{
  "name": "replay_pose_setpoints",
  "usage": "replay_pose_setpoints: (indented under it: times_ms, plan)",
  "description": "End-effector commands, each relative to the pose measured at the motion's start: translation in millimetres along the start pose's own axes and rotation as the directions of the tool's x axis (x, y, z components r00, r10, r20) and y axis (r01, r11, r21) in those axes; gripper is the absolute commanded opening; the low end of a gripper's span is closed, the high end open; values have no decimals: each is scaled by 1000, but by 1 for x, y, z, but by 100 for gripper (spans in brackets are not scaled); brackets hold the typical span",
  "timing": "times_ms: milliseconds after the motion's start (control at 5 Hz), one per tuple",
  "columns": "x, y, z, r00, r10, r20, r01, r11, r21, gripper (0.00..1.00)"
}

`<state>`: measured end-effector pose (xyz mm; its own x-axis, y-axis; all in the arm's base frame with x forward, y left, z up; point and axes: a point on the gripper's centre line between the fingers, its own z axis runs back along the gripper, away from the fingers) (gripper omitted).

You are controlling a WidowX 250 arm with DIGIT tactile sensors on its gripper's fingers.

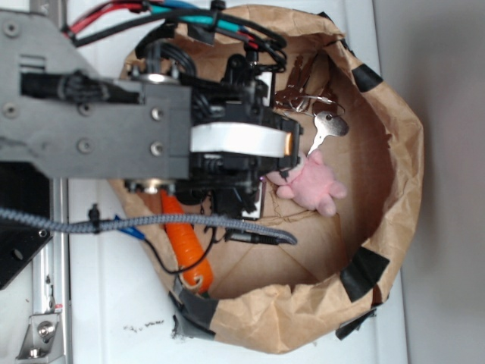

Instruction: Grab the silver keys.

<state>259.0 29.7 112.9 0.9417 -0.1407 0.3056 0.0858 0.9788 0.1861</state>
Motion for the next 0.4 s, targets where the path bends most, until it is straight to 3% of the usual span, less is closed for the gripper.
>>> replay_pose_setpoints:
  times_ms: [0,200]
  plan:
    - [10,2,13,999,2,43,-2,1000,5,100]
    - [14,13,-11,998,20,62,-20,1000,-6,100]
